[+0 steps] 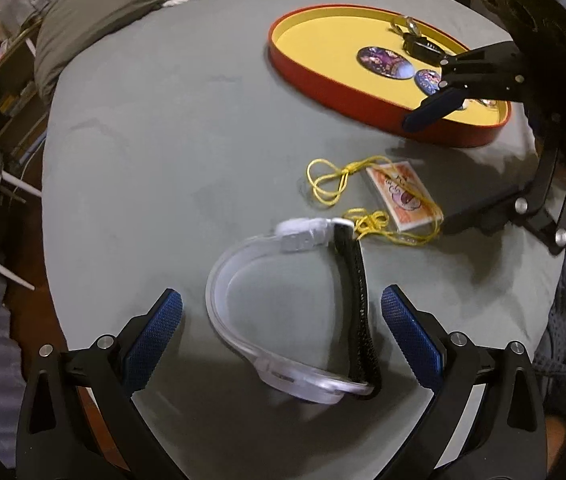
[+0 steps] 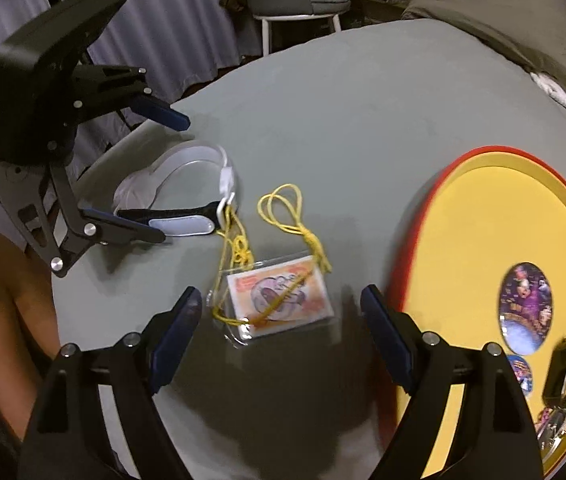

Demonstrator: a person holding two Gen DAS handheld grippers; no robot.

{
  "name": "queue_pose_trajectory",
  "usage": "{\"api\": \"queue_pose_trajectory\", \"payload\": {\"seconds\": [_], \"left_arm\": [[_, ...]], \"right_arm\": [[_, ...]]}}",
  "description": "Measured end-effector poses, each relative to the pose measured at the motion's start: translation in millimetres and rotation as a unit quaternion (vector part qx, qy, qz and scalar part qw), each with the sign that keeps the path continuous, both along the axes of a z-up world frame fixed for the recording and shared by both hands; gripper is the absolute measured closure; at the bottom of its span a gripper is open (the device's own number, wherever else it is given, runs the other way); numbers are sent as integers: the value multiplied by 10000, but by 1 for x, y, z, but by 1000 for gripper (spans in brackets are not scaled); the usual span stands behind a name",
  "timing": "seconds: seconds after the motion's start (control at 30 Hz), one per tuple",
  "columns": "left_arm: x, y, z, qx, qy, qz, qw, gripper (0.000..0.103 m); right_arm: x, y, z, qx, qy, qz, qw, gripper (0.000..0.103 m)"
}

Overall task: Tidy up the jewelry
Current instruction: 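Grasp the clear white band with the left tool while the right tool grasps the card badge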

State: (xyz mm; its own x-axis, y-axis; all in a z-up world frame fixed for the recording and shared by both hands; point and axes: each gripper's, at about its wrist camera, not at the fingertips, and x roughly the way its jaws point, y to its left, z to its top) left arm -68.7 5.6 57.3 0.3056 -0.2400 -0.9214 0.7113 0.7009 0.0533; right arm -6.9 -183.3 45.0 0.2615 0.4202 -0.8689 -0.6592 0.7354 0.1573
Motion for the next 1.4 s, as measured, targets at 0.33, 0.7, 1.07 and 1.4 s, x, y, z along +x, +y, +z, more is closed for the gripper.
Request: {"api": "queue_pose_trajectory", "payload": {"seconds": [0.33,0.7,1.07,1.4], "left_arm": [[7,-4,-22,102,250,68,9996,6],[10,-1,-17,-114,187,146,9997,23],[11,1,-8,-123,107,179,9997,27],[21,4,20,-327,-158,360,9987,27]], "right_arm": [[3,19,-23,-314,90,46,9995,16],[1,34,-25,-219,-48,86,9997,29],[-1,32,-21,-160,-96,47,9998,33],[-7,2,1,39,-260,-120,9996,35]]}}
